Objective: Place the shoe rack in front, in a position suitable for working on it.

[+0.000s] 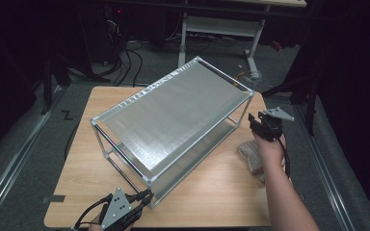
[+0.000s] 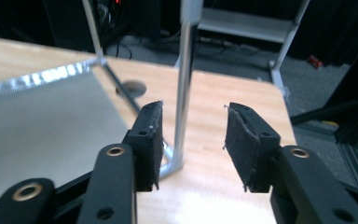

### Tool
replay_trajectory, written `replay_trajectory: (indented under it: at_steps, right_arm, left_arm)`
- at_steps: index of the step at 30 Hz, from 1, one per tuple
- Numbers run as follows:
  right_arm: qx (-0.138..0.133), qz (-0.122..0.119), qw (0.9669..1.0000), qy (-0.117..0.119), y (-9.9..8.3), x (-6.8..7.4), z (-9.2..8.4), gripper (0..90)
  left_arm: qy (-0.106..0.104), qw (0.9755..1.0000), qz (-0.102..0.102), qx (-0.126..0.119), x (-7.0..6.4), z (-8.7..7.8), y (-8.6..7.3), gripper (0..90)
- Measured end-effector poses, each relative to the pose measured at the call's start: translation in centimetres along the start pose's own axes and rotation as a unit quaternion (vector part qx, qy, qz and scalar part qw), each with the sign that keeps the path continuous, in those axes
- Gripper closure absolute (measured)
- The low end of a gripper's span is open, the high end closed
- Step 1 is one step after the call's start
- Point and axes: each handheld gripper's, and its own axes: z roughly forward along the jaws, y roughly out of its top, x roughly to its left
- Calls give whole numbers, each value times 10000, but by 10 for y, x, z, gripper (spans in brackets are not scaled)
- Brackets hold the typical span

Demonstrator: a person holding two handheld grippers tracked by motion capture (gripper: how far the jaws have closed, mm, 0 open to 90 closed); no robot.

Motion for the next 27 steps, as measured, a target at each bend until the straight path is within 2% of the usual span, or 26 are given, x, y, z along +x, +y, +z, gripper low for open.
replay_trajectory:
  at_steps: [1,2,4,5,7,8,9,10,12,13,16,19,22,23,25,27]
  right_arm:
    - [-149,155,9998,23,2,-3,5,587]
    - [-149,155,9998,23,2,-3,5,587]
    - [-12,185,9998,-46,4,-2,19,577]
    - [-234,197,9995,-127,5,1,29,610]
    - [-211,253,9994,-116,8,1,33,611]
    - [-180,318,9993,-39,10,2,40,626]
    - [-117,213,9996,-146,16,7,50,654]
    - [-117,213,9996,-146,16,7,50,654]
    - [-165,96,9997,-155,20,12,54,753]
    - [-112,-31,9994,-335,22,16,54,800]
    - [-76,-20,9995,-305,21,14,51,802]
    - [-25,-76,9994,-349,15,3,38,800]
    - [-41,-22,9992,-385,10,-5,30,797]
    - [-28,-26,9993,-367,9,-8,27,772]
    - [-127,-54,9994,-311,6,-11,20,684]
    - [-143,-37,9994,-302,5,-10,17,680]
  left_arm:
    - [1,10000,2,18,0,0,0,799]
    - [1,10000,2,18,0,0,0,799]
    - [0,10000,-19,3,0,-1,0,799]
    - [5,10000,-25,-3,-1,-1,-1,799]
    - [7,10000,-42,-8,-1,-2,-1,799]
    - [12,10000,-48,-5,-1,-2,-1,800]
    - [7,10000,-75,-18,-1,-2,-1,800]
    - [7,10000,-75,-18,-1,-2,-1,801]
    - [4,10000,-76,-12,-1,-2,-1,801]
    - [14,10000,-68,-20,0,-3,-2,800]
    - [37,9999,-103,-58,1,-3,-3,801]
    - [80,9999,-113,-77,0,0,-3,801]
    - [91,9999,-64,-77,0,2,-1,800]
    - [132,9999,-26,-57,1,2,-1,799]
    - [197,9997,-115,-92,7,0,-3,800]
    - [226,9995,-179,-102,11,-2,-5,801]
